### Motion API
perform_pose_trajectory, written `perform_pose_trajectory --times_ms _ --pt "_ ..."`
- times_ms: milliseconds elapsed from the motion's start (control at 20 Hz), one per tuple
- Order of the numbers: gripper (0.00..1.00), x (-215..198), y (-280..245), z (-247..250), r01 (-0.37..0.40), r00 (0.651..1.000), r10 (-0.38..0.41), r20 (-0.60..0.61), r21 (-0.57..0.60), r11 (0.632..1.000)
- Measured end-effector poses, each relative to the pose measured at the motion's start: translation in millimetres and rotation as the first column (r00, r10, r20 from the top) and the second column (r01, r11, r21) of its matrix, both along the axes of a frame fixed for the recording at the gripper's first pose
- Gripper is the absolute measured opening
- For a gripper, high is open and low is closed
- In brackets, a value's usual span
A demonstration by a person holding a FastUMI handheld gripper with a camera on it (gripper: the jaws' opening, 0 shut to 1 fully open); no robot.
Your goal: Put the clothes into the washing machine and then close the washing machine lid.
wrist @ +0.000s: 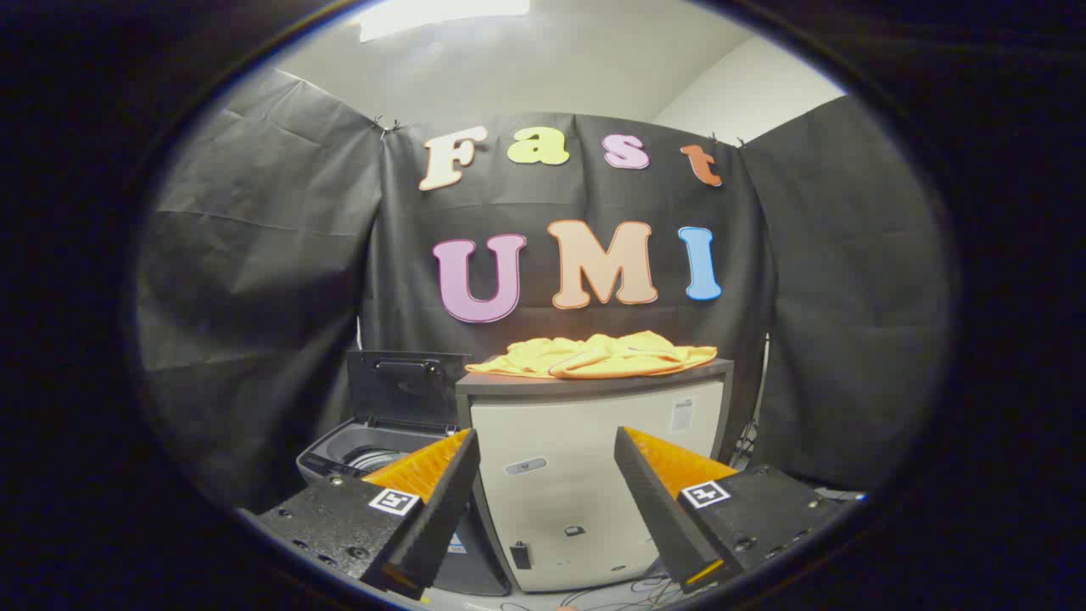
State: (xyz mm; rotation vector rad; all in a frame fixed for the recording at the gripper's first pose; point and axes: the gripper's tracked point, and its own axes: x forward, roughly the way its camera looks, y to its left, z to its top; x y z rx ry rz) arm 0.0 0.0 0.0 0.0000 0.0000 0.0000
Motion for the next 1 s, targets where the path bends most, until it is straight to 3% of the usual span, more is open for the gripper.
perform_pose_trajectory --times_ms 1000 --pt "0.96 -16.4 2.8 -11.0 -0.009 1.000 0.009 -0.002 0.013 1.000"
